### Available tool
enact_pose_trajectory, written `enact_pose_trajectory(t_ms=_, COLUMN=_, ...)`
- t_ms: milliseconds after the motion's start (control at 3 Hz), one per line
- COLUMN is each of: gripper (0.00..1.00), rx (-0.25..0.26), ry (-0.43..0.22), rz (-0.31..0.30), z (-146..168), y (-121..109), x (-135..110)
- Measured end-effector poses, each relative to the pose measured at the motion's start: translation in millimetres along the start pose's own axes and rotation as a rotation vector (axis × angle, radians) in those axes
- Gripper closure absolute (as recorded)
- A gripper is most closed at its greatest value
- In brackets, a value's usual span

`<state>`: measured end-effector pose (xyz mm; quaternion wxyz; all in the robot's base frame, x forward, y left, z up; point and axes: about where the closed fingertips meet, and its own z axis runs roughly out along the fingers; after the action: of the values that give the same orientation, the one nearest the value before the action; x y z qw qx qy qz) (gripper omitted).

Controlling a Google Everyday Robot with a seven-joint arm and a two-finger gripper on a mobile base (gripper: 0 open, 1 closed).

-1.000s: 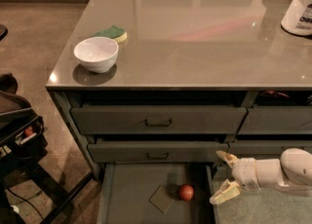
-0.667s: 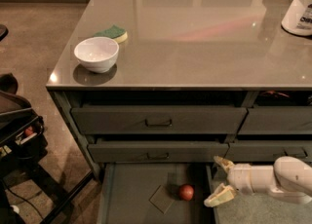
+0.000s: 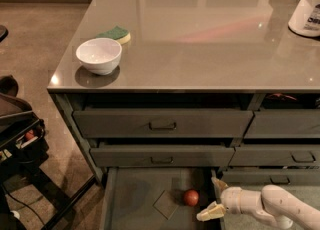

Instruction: Pick apple from bottom drawer and place on counter

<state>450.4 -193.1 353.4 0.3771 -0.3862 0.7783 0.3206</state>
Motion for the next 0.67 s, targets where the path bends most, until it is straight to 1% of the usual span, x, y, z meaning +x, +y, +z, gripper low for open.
enact_pose_trajectory(t_ms=333, gripper=0.00, rx=0.000, ry=0.000, rz=0.000, z=0, y=0, x=0)
enact_pose_trajectory(t_ms=667, gripper=0.00, rx=-0.007, ry=0.001, rz=0.007, z=16, y=0, x=13)
